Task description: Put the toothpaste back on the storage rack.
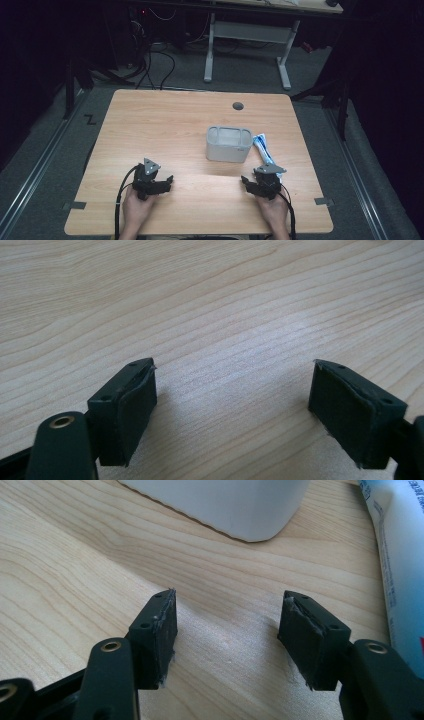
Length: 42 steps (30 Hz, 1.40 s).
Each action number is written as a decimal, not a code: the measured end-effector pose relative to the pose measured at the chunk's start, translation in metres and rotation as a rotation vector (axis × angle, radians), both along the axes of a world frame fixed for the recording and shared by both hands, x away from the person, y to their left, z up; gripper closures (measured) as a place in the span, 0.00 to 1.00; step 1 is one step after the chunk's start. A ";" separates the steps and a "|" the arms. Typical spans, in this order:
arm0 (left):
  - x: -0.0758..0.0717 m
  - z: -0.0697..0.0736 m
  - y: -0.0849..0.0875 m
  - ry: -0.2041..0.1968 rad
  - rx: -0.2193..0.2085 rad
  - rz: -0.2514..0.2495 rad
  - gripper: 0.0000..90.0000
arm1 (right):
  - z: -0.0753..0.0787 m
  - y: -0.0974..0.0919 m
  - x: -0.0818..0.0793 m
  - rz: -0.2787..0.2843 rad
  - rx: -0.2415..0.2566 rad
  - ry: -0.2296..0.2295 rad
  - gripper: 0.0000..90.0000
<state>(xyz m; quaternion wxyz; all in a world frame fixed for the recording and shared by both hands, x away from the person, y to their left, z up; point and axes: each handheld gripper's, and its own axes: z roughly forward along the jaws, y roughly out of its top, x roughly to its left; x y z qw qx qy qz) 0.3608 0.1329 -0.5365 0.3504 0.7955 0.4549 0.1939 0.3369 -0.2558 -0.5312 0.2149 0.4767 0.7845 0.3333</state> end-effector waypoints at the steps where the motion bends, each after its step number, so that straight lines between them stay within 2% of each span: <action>1: 0.000 0.000 0.000 0.000 0.000 0.000 0.22 | 0.000 0.000 0.000 0.000 0.000 0.000 0.45; 9: 0.000 0.000 0.000 0.000 -0.001 0.000 0.22 | 0.000 0.000 0.000 -0.001 0.002 0.002 0.44; 13: 0.000 0.000 0.000 0.000 0.000 0.000 0.22 | 0.000 0.001 0.000 -0.002 0.000 0.003 0.40; 15: 0.000 0.000 0.000 0.000 -0.001 0.000 0.22 | 0.000 0.002 0.001 -0.065 -0.005 0.011 0.31; 17: 0.000 0.000 0.000 0.000 -0.001 0.000 0.22 | 0.000 0.003 0.000 -0.089 -0.007 0.012 0.31; 25: 0.000 0.000 0.000 -0.002 -0.001 0.001 0.22 | 0.000 0.003 0.000 -0.089 -0.004 0.011 0.33; 30: 0.000 0.000 0.000 0.000 -0.001 0.001 0.22 | 0.000 0.003 -0.001 -0.090 0.006 0.010 0.37; 32: 0.000 0.000 0.000 0.000 0.000 0.001 0.22 | 0.000 0.003 -0.002 -0.091 0.008 0.008 0.42; 35: 0.000 0.000 0.000 0.000 -0.001 0.001 0.22 | 0.001 0.002 -0.004 -0.094 0.030 0.016 0.45; 42: 0.000 0.000 0.000 0.000 -0.001 0.001 0.22 | 0.007 0.000 -0.012 -0.092 0.035 -0.038 0.50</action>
